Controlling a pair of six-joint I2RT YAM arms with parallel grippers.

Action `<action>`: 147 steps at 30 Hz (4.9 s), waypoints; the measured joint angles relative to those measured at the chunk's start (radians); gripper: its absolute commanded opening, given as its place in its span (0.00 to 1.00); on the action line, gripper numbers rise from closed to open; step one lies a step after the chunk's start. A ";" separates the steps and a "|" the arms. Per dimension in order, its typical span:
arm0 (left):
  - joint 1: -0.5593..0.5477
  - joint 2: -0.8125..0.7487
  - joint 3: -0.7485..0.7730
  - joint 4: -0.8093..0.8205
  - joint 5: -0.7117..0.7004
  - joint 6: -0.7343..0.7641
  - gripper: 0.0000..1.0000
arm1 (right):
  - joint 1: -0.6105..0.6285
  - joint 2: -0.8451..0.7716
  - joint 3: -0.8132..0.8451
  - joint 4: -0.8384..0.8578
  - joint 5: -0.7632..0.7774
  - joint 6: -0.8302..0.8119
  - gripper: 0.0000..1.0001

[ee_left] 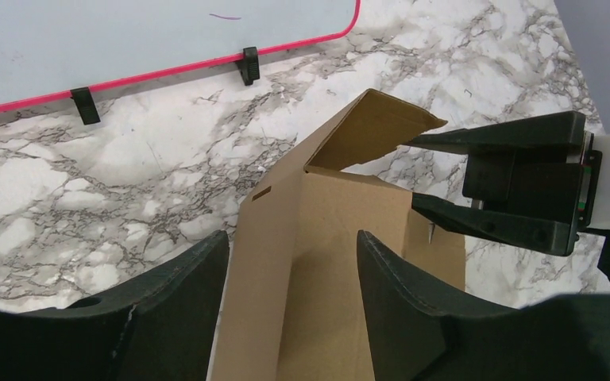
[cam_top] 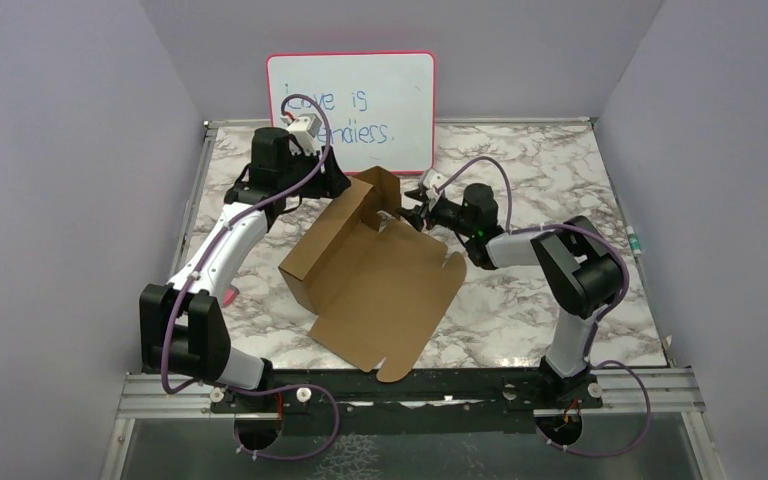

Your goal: Fold the paper box

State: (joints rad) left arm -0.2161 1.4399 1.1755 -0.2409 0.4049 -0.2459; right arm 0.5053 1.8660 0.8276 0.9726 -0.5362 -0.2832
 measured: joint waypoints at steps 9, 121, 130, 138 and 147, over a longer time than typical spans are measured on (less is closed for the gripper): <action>0.006 0.041 0.000 0.026 0.072 -0.033 0.62 | -0.022 0.002 0.023 -0.005 -0.034 0.008 0.48; -0.056 0.122 -0.057 0.120 0.159 -0.135 0.26 | 0.195 -0.487 -0.161 -0.400 0.421 0.078 0.37; -0.056 0.122 -0.055 0.118 0.159 -0.130 0.26 | 0.195 -0.235 -0.031 -0.447 0.242 0.039 0.40; -0.056 0.122 -0.055 0.109 0.159 -0.128 0.36 | 0.195 -0.146 0.012 -0.412 0.069 0.050 0.46; -0.053 0.100 -0.043 0.042 0.109 -0.094 0.50 | 0.195 -0.085 0.055 -0.373 -0.019 0.074 0.46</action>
State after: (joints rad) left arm -0.2695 1.5402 1.1328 -0.1993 0.5137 -0.3397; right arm 0.7002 1.7809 0.8822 0.5999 -0.5549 -0.2092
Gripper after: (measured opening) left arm 0.476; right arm 0.459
